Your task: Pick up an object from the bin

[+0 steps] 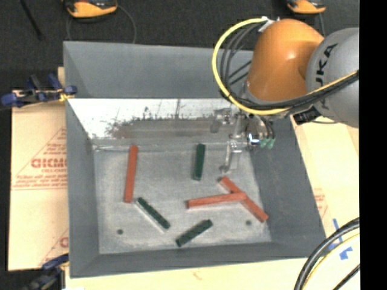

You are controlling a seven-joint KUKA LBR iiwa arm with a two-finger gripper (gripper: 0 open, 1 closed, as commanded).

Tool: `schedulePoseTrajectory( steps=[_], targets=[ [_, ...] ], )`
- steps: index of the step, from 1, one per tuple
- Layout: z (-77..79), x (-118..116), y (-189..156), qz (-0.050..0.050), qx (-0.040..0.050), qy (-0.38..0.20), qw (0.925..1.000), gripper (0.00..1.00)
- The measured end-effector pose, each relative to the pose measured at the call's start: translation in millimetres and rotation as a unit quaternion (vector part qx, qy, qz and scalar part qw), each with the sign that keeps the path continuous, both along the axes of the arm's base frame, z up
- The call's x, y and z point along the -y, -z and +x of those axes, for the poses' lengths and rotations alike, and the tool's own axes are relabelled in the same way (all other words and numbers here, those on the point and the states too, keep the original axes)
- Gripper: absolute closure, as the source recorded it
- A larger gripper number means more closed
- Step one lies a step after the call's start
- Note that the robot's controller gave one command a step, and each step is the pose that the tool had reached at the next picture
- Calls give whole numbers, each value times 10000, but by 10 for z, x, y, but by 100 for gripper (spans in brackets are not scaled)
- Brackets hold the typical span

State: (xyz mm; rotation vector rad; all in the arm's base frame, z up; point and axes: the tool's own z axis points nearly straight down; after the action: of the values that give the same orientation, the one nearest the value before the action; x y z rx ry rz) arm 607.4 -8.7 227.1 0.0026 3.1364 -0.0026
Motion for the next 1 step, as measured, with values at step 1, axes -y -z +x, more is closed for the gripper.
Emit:
schedulePoseTrajectory(
  steps=[1],
  targets=[
    [-214,309,1443,0,-28,-2264,9740,0]
  ],
)
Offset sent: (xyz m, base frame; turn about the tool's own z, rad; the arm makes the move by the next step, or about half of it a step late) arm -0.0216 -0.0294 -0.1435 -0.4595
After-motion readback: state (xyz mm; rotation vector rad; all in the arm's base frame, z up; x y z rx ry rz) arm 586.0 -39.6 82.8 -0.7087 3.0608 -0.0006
